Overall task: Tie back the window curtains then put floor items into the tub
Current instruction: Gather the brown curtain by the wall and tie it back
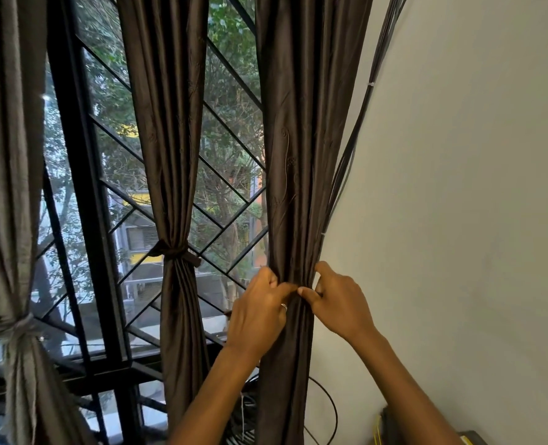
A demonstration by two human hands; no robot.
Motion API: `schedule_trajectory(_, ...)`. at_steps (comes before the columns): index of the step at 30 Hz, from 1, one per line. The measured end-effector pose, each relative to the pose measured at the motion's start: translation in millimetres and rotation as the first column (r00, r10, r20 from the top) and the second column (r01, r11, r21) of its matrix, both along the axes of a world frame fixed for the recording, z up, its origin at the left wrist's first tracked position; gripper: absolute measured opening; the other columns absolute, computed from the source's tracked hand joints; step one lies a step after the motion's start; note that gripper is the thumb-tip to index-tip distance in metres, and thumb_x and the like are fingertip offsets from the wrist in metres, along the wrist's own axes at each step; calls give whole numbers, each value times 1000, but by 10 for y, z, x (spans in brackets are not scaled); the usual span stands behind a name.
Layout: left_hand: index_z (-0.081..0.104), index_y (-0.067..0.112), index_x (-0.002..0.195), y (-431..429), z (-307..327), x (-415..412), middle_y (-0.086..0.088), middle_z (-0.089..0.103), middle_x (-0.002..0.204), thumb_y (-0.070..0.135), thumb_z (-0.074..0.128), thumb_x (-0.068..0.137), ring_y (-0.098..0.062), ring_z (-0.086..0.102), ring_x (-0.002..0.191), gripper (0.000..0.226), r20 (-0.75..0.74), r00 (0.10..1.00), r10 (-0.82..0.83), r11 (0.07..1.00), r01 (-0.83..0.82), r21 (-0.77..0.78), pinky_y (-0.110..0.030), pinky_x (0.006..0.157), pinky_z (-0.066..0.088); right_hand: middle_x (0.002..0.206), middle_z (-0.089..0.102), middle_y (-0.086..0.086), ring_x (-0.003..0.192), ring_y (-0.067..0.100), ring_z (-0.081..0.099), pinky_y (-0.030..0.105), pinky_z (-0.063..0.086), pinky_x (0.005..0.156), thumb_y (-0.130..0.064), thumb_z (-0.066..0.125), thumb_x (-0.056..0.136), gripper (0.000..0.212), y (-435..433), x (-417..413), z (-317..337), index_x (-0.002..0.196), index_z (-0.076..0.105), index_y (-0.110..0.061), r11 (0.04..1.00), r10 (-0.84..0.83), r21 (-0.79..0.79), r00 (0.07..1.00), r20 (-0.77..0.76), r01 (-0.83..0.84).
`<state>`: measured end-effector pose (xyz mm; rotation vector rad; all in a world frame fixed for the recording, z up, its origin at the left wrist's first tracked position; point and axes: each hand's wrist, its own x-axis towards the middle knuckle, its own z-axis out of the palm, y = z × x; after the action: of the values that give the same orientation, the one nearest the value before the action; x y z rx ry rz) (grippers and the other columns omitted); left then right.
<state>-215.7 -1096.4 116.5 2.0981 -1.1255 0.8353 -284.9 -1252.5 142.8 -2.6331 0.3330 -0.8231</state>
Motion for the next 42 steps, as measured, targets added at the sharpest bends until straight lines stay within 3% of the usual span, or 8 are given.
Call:
schedule_trajectory(5,68,26,123,-32,-25,74,4,36,94,19,61,90,-13,44,83,35,-117,992,-55,998,59,23,-26,56,38,72,69,1,71,16,69,35,59,71,-34,70,92,38,6,-60,81,123,50,-27,881,76,469,997,11,-72)
schedule_trajectory(9,64,22,127,-59,4,78,5,35,98,26,62,87,-11,41,86,41,-181,971,-155,983,170,73,-21,68,37,94,74,15,76,16,70,24,53,58,-23,74,91,39,90,-125,124,123,51,-21,568,58,814,992,113,-126)
schedule_trajectory(15,57,25,136,-46,-24,68,4,37,101,42,65,90,-11,42,86,50,-118,978,-173,975,187,119,-19,72,37,94,75,13,70,12,68,25,53,61,-19,74,91,34,179,-108,71,118,54,-16,390,9,907,985,171,-161)
schedule_trajectory(20,56,22,140,-17,16,140,-2,45,102,25,58,99,-19,51,88,41,-88,990,-107,980,120,160,-21,70,33,96,76,11,78,12,70,26,50,68,-26,72,92,32,227,-69,45,118,54,-19,404,24,896,981,192,-185)
schedule_trajectory(25,57,20,140,44,91,186,3,46,98,25,54,101,-18,54,94,39,-277,955,-109,986,140,93,-15,72,33,94,78,3,92,14,73,29,54,77,-23,70,93,29,305,-58,-24,117,54,-18,402,91,880,967,237,-253)
schedule_trajectory(30,73,20,119,78,248,216,-7,69,79,23,62,97,4,52,58,24,-439,892,-104,995,97,-38,-3,51,34,97,73,-8,95,7,69,32,55,89,-12,71,88,19,358,-31,-188,101,64,-23,696,187,658,957,221,-288)
schedule_trajectory(34,78,23,109,69,333,230,-2,78,86,25,66,94,0,64,69,19,-574,814,-91,993,27,-119,-9,60,46,123,62,-15,113,1,59,22,50,95,-32,81,82,47,423,-34,-261,120,54,-27,836,291,447,948,129,-318)
schedule_trajectory(42,82,22,87,44,338,233,11,73,76,30,71,90,-4,67,72,14,-711,691,-130,978,-30,-208,-18,62,52,143,52,-5,127,12,53,33,50,103,-64,78,70,96,559,-58,-462,146,33,-26,960,209,170,974,83,-221)
